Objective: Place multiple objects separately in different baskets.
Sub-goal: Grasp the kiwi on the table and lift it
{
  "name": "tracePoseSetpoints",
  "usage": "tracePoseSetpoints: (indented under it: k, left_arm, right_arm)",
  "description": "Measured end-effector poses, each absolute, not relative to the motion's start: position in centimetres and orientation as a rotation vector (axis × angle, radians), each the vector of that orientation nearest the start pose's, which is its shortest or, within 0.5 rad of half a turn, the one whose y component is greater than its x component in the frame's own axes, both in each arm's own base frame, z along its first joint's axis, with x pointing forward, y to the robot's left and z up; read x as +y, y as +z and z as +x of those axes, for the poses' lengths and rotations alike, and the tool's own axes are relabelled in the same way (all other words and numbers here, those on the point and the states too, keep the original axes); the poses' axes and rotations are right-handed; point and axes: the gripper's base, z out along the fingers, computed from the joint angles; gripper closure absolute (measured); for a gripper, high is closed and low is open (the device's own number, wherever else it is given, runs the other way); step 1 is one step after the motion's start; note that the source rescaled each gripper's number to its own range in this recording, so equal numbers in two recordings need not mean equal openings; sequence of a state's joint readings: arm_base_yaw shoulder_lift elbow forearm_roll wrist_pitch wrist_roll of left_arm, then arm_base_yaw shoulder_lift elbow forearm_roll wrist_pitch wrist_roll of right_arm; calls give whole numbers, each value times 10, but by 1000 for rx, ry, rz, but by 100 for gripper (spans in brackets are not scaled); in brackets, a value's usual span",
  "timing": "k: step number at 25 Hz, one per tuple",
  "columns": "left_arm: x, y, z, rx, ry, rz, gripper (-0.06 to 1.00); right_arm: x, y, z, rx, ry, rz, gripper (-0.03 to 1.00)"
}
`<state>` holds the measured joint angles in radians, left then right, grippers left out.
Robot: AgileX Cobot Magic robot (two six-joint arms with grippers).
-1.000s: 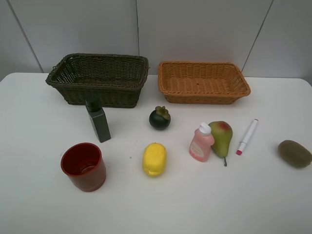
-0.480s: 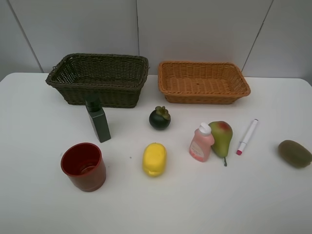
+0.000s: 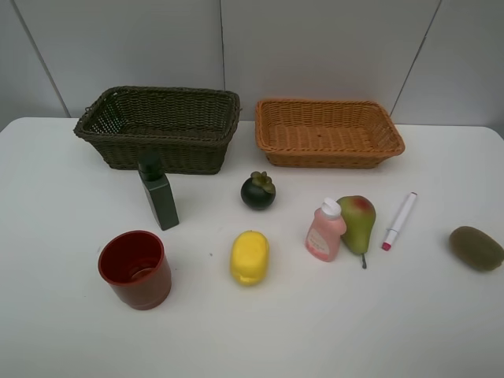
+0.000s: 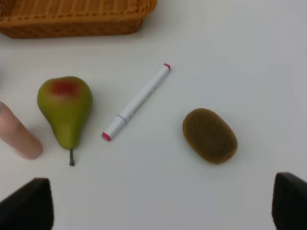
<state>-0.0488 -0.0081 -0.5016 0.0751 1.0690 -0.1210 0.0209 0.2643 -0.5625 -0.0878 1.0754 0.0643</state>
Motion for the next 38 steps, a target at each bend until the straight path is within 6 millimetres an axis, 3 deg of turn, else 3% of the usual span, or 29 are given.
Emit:
tracePoseSetpoints:
  k: [9, 16, 21, 30, 38]
  left_arm:
    - [6, 277, -6, 2039, -16, -78, 1]
    - [6, 277, -6, 2039, -16, -78, 1]
    - [6, 277, -6, 2039, -16, -78, 1]
    - [6, 277, -6, 2039, -16, -78, 1]
    - [6, 277, -6, 2039, -16, -78, 1]
  right_arm:
    - [-11, 299, 96, 2535, -223, -107, -3]
    - [-13, 282, 143, 2714, -315, -373, -3]
    - [-15, 265, 172, 2750, -365, -456, -3]
    - [-17, 229, 211, 2803, -402, -564, -3]
    - [-27, 205, 225, 2872, -405, -584, -3]
